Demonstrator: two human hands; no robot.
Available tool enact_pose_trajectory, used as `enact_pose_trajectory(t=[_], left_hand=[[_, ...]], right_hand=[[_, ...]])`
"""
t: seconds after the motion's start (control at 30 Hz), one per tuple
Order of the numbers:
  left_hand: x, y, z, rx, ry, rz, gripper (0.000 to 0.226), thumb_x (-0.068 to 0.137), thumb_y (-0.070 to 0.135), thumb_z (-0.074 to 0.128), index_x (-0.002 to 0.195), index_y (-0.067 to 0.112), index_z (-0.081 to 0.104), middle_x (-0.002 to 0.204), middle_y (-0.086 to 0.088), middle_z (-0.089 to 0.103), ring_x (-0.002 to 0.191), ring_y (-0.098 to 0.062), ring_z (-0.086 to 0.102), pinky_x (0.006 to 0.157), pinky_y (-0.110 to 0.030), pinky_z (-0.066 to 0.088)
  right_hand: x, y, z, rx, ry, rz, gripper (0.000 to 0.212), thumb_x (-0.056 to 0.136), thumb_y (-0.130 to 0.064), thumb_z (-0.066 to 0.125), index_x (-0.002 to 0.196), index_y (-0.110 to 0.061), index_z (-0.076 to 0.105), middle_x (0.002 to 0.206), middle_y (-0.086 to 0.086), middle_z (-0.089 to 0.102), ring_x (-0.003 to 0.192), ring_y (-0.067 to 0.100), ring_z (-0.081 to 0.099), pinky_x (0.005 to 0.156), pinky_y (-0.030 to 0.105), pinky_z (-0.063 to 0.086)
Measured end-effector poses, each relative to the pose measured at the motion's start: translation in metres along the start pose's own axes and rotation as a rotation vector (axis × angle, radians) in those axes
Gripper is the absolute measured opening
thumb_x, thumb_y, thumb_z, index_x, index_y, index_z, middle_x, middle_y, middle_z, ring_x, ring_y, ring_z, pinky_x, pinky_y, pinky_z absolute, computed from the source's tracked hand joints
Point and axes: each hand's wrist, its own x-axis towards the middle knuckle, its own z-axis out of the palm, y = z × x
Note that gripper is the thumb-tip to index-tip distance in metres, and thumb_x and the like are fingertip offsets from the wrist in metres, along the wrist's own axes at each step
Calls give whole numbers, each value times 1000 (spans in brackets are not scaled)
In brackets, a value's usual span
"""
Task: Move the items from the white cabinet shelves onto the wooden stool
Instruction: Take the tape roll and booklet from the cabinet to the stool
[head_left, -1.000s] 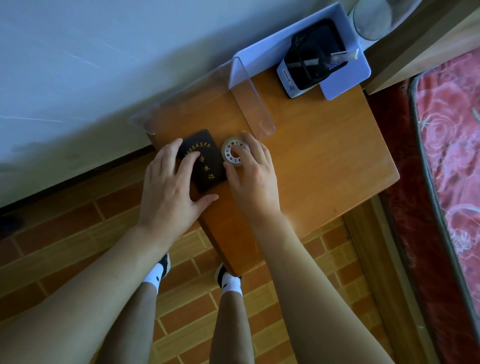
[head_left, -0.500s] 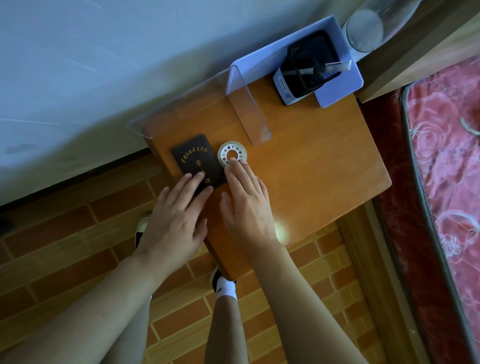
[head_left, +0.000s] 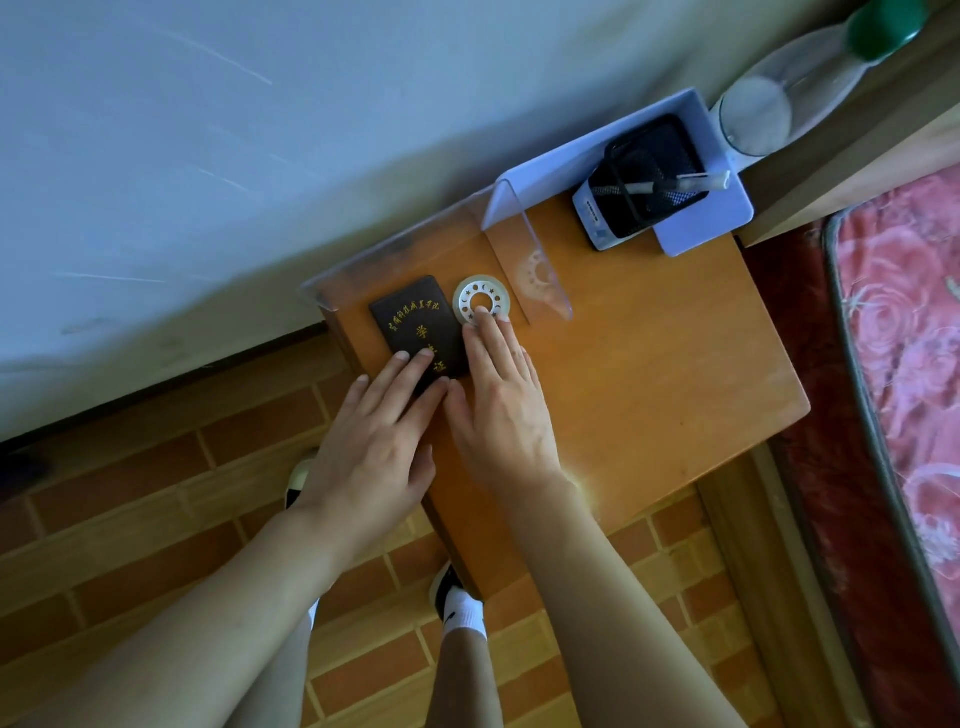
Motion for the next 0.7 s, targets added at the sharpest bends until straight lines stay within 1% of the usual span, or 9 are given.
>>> enact_pose_trajectory(t=[0.2, 0.4, 0.5, 0.6, 0.7], left_hand=[[7, -4, -4, 21, 3, 25, 71, 93, 23, 63, 159, 21, 38, 172, -5, 23, 160, -25, 17, 126, -52, 27], [11, -10, -8, 41, 9, 35, 70, 95, 24, 63, 159, 23, 37, 172, -4, 24, 161, -25, 15, 127, -53, 25], [11, -14, -11, 23, 11, 45, 69, 96, 24, 62, 160, 23, 37, 173, -4, 21, 161, -24, 13, 126, -54, 26], [9, -20, -15, 22, 24, 61, 66, 95, 23, 62, 158, 20, 41, 172, -5, 22, 161, -25, 16, 125, -54, 29], [8, -28, -18, 36, 26, 81, 65, 94, 21, 64, 156, 19, 45, 172, -6, 23, 160, -26, 18, 124, -55, 30]], right_hand=[[19, -4, 1, 3, 29, -9, 61, 107, -24, 50, 163, -7, 33, 175, 6, 21, 164, 19, 5, 132, 43, 16], [28, -6, -4, -20, 14, -22, 57, 107, -16, 47, 162, -6, 35, 174, 7, 22, 164, 22, 7, 132, 44, 17], [24, -5, -6, -28, 30, -43, 56, 106, -14, 48, 161, -5, 37, 173, 9, 25, 163, 24, 11, 131, 46, 20], [18, -1, -9, -56, 43, -86, 56, 104, -14, 47, 159, -3, 40, 171, 12, 30, 162, 26, 16, 130, 49, 25], [13, 6, -11, -96, 5, -99, 57, 104, -16, 42, 160, -5, 38, 172, 9, 27, 163, 24, 13, 130, 48, 23]])
